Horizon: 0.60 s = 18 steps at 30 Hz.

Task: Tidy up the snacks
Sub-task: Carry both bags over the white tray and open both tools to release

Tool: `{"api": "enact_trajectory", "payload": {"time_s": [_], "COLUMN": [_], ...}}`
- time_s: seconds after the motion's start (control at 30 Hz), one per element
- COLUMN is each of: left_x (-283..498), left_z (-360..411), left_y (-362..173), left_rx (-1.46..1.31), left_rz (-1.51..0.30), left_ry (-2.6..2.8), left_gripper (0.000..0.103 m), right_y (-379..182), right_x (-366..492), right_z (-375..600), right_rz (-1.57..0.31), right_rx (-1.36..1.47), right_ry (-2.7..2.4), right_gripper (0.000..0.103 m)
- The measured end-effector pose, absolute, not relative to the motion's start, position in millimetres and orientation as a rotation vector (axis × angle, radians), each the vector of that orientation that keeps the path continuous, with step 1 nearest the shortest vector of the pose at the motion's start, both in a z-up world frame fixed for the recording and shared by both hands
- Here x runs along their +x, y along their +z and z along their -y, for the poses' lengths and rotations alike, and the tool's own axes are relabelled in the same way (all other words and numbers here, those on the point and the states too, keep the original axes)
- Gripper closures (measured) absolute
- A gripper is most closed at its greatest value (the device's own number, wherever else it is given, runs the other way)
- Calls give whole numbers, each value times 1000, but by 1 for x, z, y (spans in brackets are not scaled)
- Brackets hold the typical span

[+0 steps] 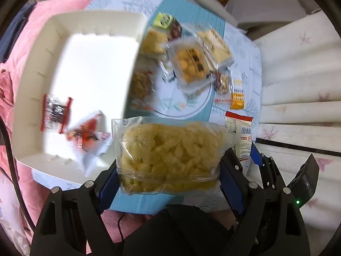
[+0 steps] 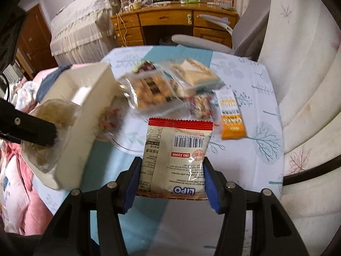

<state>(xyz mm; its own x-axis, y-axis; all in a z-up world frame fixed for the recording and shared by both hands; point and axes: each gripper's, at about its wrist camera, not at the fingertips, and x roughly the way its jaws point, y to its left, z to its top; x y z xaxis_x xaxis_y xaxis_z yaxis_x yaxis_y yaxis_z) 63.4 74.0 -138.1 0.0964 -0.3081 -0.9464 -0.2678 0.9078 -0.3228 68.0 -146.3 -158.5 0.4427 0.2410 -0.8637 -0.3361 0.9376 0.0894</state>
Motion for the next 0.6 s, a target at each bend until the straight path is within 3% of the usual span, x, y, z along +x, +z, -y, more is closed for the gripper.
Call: {"api": "enact_trajectory", "payload": {"time_s": [0.6], "left_x": [26], "left_z": [-201], "left_y": [-96], "left_rx": [-455], "left_rz": [-1247], "left_ry": [-26], "left_gripper": [19], "right_y": [-95], "right_x": [25], "right_z": [34], "right_rz": [-873], "right_rx": [-108], "right_ry": [428], "right_gripper": [48]}}
